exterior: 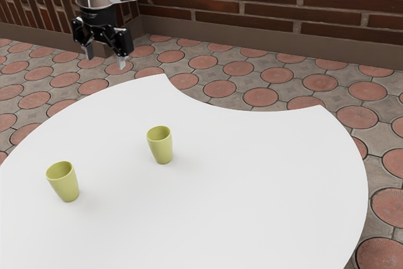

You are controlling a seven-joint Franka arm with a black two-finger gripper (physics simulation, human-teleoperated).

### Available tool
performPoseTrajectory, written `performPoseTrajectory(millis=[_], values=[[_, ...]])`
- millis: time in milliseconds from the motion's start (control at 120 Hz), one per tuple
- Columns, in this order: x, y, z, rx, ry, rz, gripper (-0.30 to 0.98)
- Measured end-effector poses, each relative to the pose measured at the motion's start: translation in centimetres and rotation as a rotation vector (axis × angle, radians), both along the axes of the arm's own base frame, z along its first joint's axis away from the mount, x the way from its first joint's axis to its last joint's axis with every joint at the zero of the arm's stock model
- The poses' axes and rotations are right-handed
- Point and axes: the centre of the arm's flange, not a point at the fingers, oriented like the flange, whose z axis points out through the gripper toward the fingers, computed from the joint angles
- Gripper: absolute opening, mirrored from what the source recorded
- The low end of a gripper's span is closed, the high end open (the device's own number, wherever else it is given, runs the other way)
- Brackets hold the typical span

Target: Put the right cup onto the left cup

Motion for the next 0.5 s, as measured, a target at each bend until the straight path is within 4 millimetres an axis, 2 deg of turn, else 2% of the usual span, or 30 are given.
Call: performPoseTrajectory(millis=[192, 308, 500], values=[[0.6, -1.1, -1.1, 0.012, 0.011, -0.023, 0.69], [2.3, -2.4, -3.4, 0.024, 0.015, -0.053, 0.69], [4.4, -2.4, -6.7, 0.018, 0.019, -0.056, 0.69]])
